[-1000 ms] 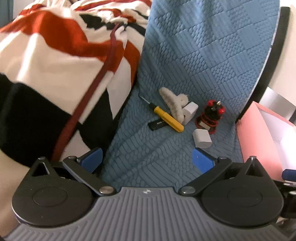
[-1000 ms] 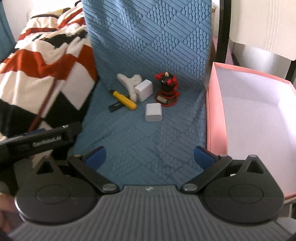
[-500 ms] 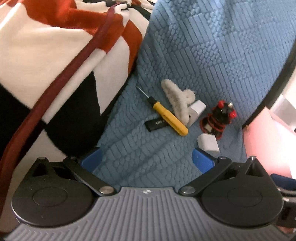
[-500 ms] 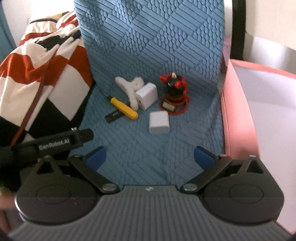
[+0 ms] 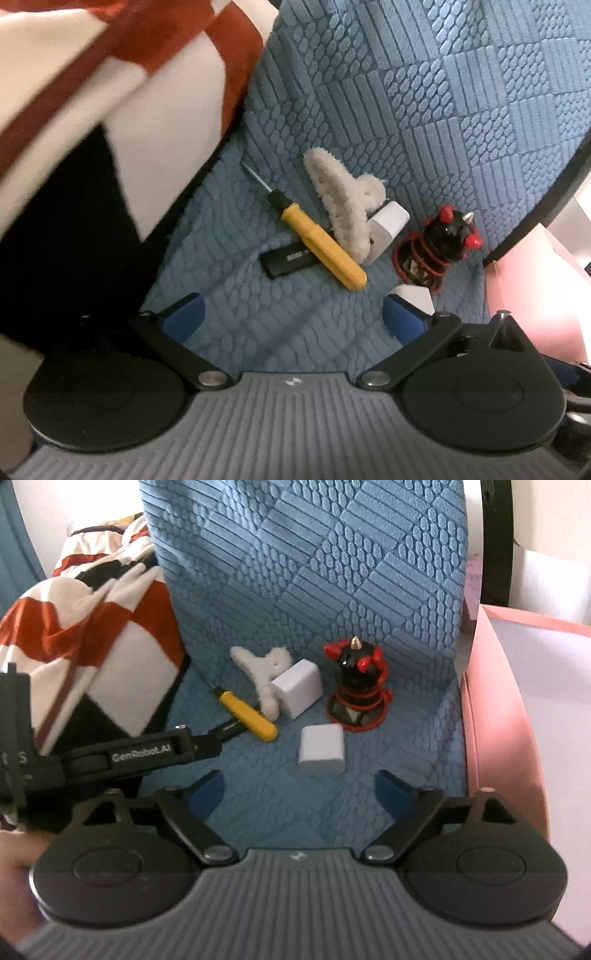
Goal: Organize rigid objects
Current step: 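Lower the left tool onto the yellow screwdriver handle while the right tool approaches the white charger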
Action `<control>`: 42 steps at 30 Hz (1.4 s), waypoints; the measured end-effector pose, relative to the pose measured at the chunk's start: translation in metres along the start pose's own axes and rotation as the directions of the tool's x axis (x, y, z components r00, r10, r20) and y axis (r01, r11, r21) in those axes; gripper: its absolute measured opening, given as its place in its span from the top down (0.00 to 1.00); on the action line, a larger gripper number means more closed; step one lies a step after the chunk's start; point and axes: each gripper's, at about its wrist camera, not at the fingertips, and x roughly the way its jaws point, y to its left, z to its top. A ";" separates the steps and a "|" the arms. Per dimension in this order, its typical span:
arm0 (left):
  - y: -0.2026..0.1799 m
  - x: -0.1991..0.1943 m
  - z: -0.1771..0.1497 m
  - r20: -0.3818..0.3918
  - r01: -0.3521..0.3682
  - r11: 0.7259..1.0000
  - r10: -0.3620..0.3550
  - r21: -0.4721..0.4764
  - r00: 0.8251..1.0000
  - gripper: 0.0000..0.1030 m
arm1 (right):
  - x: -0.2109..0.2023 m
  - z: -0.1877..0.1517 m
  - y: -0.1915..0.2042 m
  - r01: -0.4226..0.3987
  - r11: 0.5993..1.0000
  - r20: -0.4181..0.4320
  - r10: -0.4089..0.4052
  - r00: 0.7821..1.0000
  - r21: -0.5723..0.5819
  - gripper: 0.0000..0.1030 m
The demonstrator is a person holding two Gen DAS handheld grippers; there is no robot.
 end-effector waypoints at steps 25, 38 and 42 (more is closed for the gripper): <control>-0.047 0.085 0.027 -0.045 0.012 1.000 -0.011 0.014 0.999 0.54 | 0.089 0.019 -0.008 0.051 0.995 -0.104 -0.060 0.993 -0.082 0.33; -0.047 0.078 0.018 -0.057 0.030 0.999 -0.028 0.043 0.998 0.65 | 0.099 0.007 -0.002 0.094 0.992 -0.125 -0.104 0.987 -0.081 0.56; -0.039 0.072 0.012 -0.074 0.060 0.998 -0.059 0.011 0.996 0.69 | 0.085 0.001 -0.011 0.114 0.991 -0.135 -0.122 0.983 -0.065 0.79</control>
